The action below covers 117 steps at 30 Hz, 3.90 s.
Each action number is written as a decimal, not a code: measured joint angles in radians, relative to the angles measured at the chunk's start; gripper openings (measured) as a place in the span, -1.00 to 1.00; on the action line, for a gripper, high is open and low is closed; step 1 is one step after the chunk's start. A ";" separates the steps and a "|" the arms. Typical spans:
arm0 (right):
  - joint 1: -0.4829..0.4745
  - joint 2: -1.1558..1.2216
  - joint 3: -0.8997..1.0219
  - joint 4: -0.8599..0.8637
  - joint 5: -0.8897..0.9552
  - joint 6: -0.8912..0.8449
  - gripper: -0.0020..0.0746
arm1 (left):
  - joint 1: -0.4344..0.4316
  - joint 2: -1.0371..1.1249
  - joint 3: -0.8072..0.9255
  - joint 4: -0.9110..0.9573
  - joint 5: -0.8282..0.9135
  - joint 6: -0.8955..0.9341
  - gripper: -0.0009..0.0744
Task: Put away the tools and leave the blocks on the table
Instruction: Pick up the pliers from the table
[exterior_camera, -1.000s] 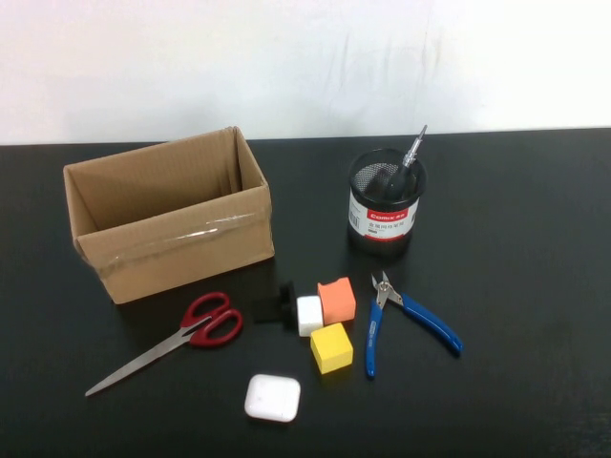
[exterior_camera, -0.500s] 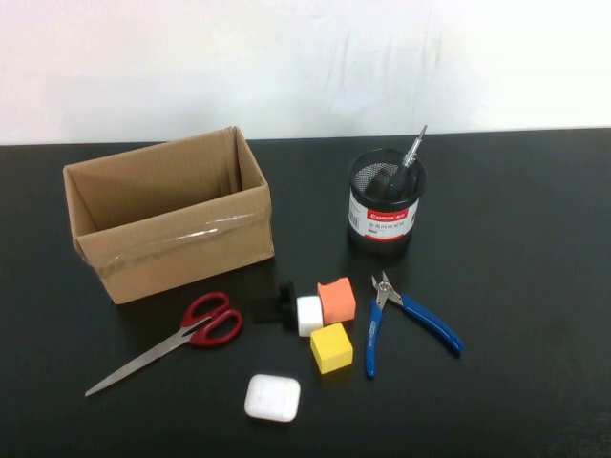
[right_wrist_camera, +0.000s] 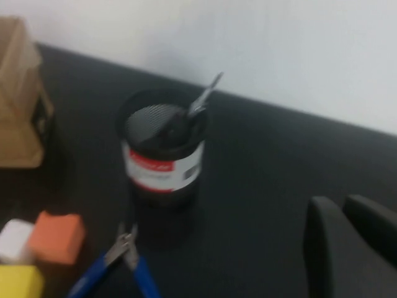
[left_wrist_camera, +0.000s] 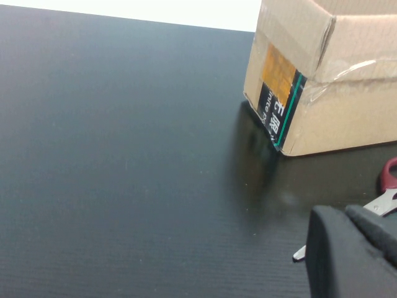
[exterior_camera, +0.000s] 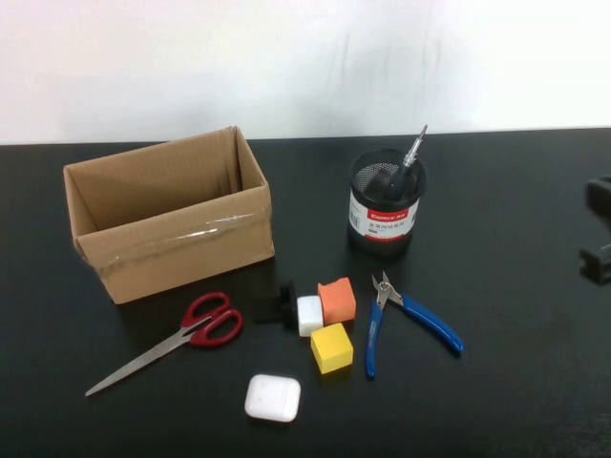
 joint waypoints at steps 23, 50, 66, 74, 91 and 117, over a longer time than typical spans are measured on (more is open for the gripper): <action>0.108 0.186 -0.134 0.198 0.205 -0.071 -0.97 | 0.000 0.000 0.000 0.000 0.000 0.000 -0.99; 0.162 0.915 -0.692 0.151 0.600 0.015 0.05 | 0.000 0.000 0.000 0.000 0.000 0.000 -0.99; 0.162 1.133 -0.856 0.142 0.622 0.011 0.05 | 0.000 0.000 0.000 0.000 0.000 0.000 -0.99; 0.162 1.144 -0.858 0.136 0.572 0.006 0.05 | 0.000 0.000 0.000 0.000 0.000 0.000 -0.99; 0.162 1.173 -0.866 0.127 0.571 0.002 -0.71 | 0.000 0.000 0.000 0.000 0.000 0.000 -0.99; 0.162 0.912 -0.866 0.226 0.527 -0.102 -0.79 | 0.000 0.000 0.000 0.000 0.000 0.000 -0.99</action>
